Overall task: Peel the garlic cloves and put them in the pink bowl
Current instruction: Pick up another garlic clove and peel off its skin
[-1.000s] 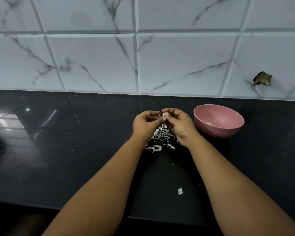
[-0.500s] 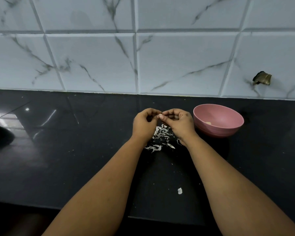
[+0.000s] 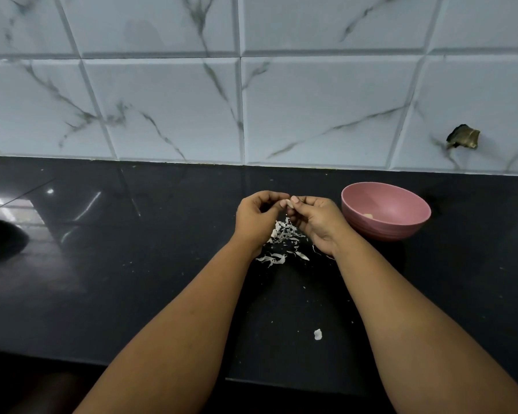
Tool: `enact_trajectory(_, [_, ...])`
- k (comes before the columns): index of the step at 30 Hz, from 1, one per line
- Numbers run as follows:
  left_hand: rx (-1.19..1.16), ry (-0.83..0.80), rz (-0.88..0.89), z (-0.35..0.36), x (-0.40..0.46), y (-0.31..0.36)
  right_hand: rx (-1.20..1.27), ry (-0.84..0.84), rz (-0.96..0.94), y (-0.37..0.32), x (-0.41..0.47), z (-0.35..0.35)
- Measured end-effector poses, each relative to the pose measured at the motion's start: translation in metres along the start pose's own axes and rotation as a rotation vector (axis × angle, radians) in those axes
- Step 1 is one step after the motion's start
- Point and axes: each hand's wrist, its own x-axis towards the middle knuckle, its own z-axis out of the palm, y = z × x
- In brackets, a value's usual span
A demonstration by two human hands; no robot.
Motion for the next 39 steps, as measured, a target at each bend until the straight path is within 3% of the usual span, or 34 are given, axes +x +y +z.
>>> enact_trajectory(6, [-0.212,-0.040,-0.080,0.000,-0.001,0.003,0.163,-0.026,0.053,0.000,-0.002,0.000])
enact_trajectory(15, [-0.188,0.004,-0.076,0.000,0.002,0.001,0.070,-0.007,-0.128,0.000,-0.003,0.001])
enact_trajectory(26, [-0.253,0.034,-0.163,0.001,0.001,0.001,0.028,0.017,-0.178,0.003,-0.001,0.000])
enact_trajectory(39, [-0.262,0.063,-0.242,0.000,0.002,0.002,-0.291,0.028,-0.320,0.010,0.000,0.000])
